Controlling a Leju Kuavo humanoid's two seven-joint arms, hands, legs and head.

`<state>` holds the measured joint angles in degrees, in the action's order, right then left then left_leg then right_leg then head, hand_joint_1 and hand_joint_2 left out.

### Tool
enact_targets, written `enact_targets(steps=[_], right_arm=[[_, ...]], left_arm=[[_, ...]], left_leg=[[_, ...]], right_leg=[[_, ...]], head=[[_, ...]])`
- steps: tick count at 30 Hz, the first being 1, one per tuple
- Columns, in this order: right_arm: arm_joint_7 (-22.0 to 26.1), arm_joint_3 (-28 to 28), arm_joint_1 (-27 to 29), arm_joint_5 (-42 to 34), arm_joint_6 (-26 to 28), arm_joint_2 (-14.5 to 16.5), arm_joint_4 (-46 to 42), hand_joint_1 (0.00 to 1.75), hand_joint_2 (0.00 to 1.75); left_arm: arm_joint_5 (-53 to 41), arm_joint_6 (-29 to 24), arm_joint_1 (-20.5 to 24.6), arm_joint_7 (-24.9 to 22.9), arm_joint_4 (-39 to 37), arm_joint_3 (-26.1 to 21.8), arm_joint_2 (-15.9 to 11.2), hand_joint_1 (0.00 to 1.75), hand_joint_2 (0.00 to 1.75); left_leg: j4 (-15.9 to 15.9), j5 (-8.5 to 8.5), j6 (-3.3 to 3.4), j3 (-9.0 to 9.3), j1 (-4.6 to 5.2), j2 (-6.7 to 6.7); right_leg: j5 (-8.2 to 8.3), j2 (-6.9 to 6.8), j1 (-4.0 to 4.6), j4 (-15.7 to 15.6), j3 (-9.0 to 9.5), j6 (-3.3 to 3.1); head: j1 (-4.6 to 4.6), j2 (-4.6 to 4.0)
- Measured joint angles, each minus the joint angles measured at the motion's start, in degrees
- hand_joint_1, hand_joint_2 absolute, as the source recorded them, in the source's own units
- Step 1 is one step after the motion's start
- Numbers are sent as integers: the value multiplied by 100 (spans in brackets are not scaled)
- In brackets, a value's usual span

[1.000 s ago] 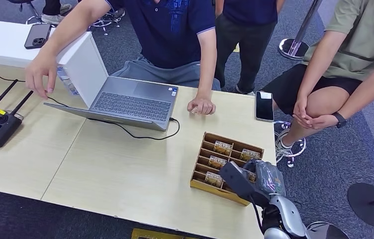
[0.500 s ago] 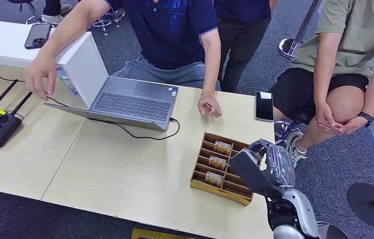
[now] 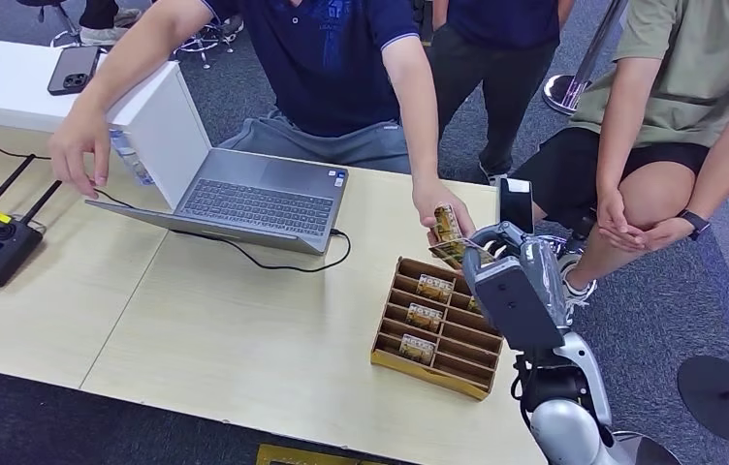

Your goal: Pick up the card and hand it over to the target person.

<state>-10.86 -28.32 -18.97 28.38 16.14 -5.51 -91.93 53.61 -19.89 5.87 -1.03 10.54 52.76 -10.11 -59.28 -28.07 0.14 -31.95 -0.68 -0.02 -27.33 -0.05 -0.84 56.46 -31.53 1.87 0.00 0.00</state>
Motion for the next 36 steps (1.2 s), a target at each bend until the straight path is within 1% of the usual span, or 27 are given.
enact_targets(steps=[18,20,21,22,24,25,26,28,36], right_arm=[[-10,-55,-1,-28,-39,-32,26,140,175],[-13,-61,-6,-38,-44,-32,35,119,175],[-14,-65,-9,-51,-45,-33,41,97,175],[-17,-69,-11,-66,-46,-37,45,66,175],[-19,-70,-3,-95,-36,-44,38,17,175],[-18,-67,4,-106,-30,-44,27,4,175],[-16,-64,9,-113,-23,-42,18,0,175],[-4,-57,20,-147,-11,-36,-5,0,175],[39,41,158,-265,87,-124,-359,0,175]], left_arm=[[-28,38,1,-29,1,32,-6,0,175],[-38,36,3,-49,-3,43,-5,0,175],[-39,31,2,-40,1,42,-7,0,175],[-43,23,1,-36,3,45,-7,0,175],[-32,6,0,-11,7,30,-9,0,175],[-23,2,-1,-19,3,21,-9,0,131],[-12,2,-1,-20,2,10,-10,0,87],[3,0,-2,-22,2,-6,-12,0,0],[39,-21,-3,-27,6,-45,7,0,0]], left_leg=[[-5,-2,1,-6,1,-13],[-4,-2,1,-6,1,-13],[-2,-1,1,-4,1,-10],[-2,-1,1,-4,1,-11],[-2,-1,1,-4,2,-10],[-5,-2,1,-7,2,-12],[-5,-1,1,-7,2,-12],[-5,-1,1,-8,2,-12],[-6,-2,1,-9,3,-15]], right_leg=[[-6,-12,-2,4,-2,2],[-6,-13,-1,4,-2,2],[-4,-10,-1,1,-1,0],[-5,-11,-1,2,0,0],[-4,-10,-1,3,-1,0],[-6,-12,-2,5,-3,1],[-6,-12,-2,6,-4,1],[-5,-12,-2,6,-5,1],[-7,-15,-3,6,-5,1]], head=[[0,0],[0,0],[0,0],[0,0],[0,0],[0,0],[0,0],[0,0],[0,0]])
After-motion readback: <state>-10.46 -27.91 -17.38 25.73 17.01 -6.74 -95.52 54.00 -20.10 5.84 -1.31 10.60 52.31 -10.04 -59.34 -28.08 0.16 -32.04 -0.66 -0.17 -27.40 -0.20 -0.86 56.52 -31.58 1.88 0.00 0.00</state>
